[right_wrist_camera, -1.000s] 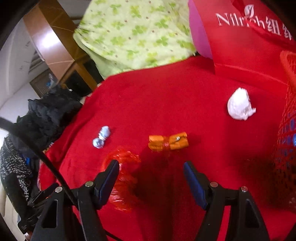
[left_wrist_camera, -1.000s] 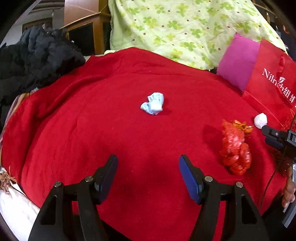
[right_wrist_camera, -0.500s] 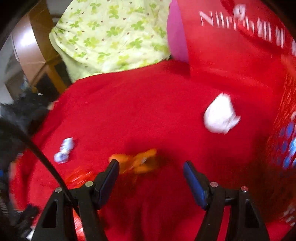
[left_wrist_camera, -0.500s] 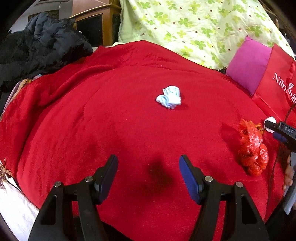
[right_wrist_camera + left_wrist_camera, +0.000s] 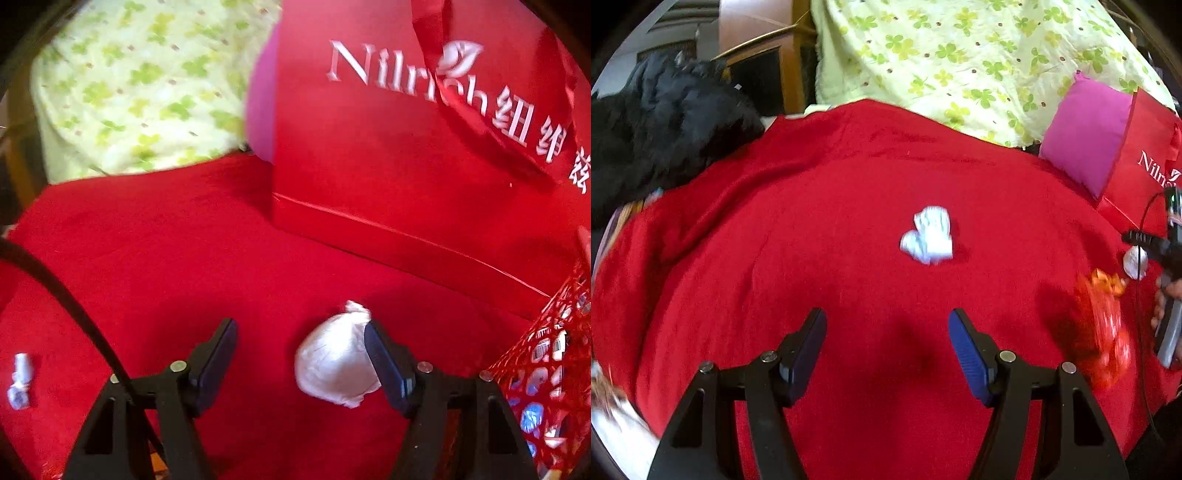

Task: Collect trash
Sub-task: 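Grasp the white tissue with the right gripper while the left grasps the blue face mask, then carry the tissue and the face mask toward the red mesh basket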

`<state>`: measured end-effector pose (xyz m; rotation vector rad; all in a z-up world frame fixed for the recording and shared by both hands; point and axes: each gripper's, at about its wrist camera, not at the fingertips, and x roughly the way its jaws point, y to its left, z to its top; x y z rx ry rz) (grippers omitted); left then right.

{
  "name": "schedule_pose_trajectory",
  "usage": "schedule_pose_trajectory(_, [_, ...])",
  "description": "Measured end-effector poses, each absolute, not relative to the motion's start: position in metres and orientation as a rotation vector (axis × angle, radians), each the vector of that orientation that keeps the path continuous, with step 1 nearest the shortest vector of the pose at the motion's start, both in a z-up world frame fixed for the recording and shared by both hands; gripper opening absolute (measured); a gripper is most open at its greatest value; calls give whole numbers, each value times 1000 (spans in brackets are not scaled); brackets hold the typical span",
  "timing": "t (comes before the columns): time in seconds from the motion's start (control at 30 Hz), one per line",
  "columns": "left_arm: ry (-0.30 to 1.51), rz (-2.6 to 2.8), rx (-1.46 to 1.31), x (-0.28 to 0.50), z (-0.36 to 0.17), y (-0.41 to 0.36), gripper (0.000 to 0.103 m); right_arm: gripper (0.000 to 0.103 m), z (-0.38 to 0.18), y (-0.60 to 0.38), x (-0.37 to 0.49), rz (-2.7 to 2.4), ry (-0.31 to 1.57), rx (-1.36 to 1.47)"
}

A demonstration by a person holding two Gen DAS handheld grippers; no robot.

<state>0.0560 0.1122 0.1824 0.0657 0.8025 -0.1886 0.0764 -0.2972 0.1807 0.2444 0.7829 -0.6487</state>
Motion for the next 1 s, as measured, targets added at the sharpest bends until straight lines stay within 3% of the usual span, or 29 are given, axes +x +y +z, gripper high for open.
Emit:
schedule_pose_trajectory(0.07, [808,-222,79,76,186,102,69,72,175,-304,82,-666,821,256])
schedule_pose_trajectory(0.23, [833,-260,157,132,177,72,69,49,156,-323,84,-663,919,327])
schedule_pose_trajectory(0.33, [887,-301,137,161,164,61,69,43,157,-325,83,-626,919,344])
schedule_pose_trajectory(0.43, [924,-332,128,179,151,53,62,42,161,-323,80,-533,892,392])
schedule_pose_trajectory(0.5, [963,-364,104,188,143,51,35,42,165,-322,77,-444,873,451])
schedule_pose_trajectory(0.6, [1001,-380,52,192,133,53,24,42,176,-314,73,-342,827,481])
schedule_pose_trajectory(1.0, [935,-387,7,134,160,57,19,42,211,-243,41,-50,669,402])
